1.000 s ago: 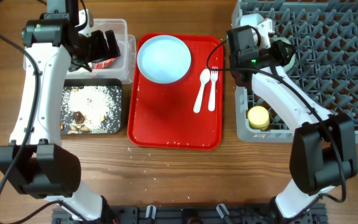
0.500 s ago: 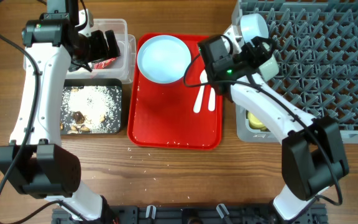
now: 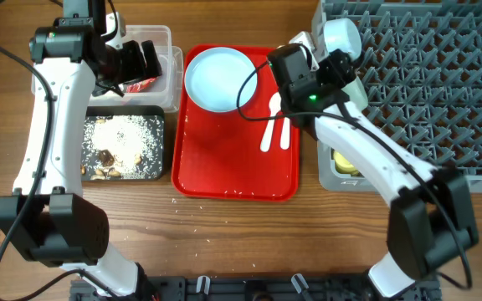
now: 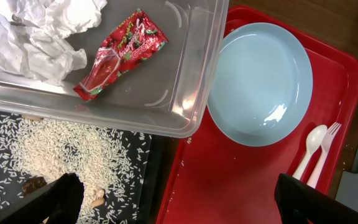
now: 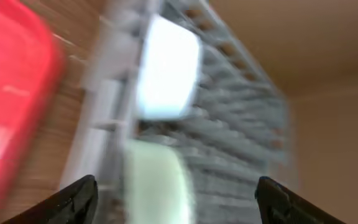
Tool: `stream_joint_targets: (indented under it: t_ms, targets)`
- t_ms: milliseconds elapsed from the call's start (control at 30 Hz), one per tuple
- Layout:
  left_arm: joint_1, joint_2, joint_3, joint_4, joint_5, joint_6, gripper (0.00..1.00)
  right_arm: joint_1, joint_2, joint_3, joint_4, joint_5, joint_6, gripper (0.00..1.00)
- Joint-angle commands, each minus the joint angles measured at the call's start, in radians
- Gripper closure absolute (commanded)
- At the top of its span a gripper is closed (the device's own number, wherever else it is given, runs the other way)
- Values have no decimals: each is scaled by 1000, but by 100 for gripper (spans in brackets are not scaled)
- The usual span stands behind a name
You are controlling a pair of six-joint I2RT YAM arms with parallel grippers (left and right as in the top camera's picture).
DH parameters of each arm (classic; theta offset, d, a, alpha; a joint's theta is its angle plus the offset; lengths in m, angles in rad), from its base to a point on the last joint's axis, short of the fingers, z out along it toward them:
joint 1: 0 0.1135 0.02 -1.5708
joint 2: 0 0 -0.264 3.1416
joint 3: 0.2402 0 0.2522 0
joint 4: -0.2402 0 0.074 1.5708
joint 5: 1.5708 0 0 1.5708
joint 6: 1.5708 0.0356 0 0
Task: Sort waste into correct bins and load items into the dishwasher rack
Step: 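Move the right gripper to the light-blue plate and grasp its rim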
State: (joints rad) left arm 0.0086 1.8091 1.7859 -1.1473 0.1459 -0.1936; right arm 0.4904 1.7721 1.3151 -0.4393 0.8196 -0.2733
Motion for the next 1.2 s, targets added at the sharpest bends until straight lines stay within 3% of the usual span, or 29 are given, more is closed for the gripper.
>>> stream_joint_targets:
  t_ms: [0,133,267,300,433,500,733,800,1167]
  targets:
    - [4,-12,14,3,-6,2,0,13,-83,7,-22,-500,267,17]
    - [4,-12,14,3,-6,2,0,13,-81,6,-26,-861,497,17]
    - [4,-12,14,3,-6,2,0,16,-74,6,-31,-994,755,17]
    - [4,-12,14,3,-6,2,0,17,-74,6,-31,-988,786,21]
    - [4,-12,14,3,-6,2,0,24,-74,16,-53,-987,873,41]
    - [4,-12,14,3,-6,2,0,24,-73,49,-93,-988,884,44]
    - [4,-12,14,3,-6,2,0,23,-26,165,-129,-830,887,44]
    - [4,-12,14,3,-6,2,0,23,33,172,-98,-833,912,47]
    - [4,-12,14,3,-6,2,0,23,333,171,88,-861,1062,48]
